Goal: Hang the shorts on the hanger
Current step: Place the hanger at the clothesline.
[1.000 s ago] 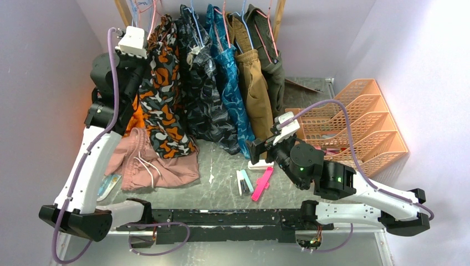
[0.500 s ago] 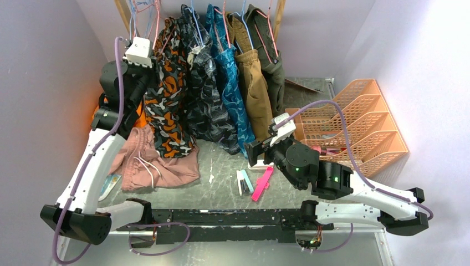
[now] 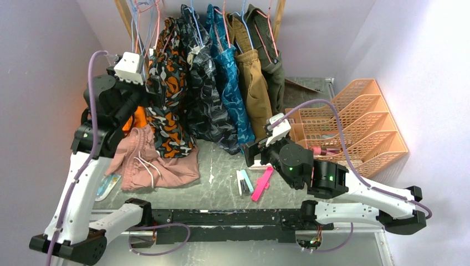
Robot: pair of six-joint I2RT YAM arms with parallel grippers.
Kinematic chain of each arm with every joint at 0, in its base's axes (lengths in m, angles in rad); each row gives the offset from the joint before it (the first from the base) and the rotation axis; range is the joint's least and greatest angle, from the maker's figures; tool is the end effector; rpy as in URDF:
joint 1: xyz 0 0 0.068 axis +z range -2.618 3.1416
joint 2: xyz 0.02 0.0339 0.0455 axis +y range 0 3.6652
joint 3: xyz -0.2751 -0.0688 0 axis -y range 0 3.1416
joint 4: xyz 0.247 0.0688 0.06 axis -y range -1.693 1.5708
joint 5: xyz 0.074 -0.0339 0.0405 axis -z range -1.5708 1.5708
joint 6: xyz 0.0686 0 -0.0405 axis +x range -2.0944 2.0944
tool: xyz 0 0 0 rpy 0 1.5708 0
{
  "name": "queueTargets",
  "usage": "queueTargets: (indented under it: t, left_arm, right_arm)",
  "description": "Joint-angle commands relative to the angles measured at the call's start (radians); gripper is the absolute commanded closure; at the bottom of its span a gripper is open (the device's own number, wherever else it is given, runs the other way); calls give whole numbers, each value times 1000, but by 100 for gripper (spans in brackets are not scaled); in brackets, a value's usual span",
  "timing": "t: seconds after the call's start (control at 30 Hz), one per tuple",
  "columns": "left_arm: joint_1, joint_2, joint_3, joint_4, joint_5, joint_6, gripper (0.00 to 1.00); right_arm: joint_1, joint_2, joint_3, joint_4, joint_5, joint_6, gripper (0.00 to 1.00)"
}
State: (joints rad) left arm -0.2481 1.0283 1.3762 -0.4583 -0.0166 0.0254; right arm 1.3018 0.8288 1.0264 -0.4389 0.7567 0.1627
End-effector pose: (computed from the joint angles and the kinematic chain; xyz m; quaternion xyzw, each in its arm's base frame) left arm 0.2246 -0.0557 0.4740 0.0961 0.7388 -0.0680 0.6635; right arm 0.0945 0.1656 0.3940 -0.2025 0.7388 0.1670 0.6207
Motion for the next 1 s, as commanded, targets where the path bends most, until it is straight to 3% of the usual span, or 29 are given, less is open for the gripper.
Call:
queueTargets:
  t: [0.0, 0.5, 0.8, 0.97]
  left_arm:
    - [7, -71, 10, -193, 44, -115, 1]
    - [7, -181, -334, -279, 48, -273, 4]
    - [7, -155, -495, -111, 82, -372, 4]
    - [7, -108, -532, -35, 49, -463, 11]
  right_arm:
    - [-2, 10, 10, -17, 15, 21, 4]
    - [-2, 82, 42, -33, 9, 65, 4]
    - [-3, 99, 30, -17, -6, 77, 4]
    - [-3, 88, 29, -23, 0, 73, 4]
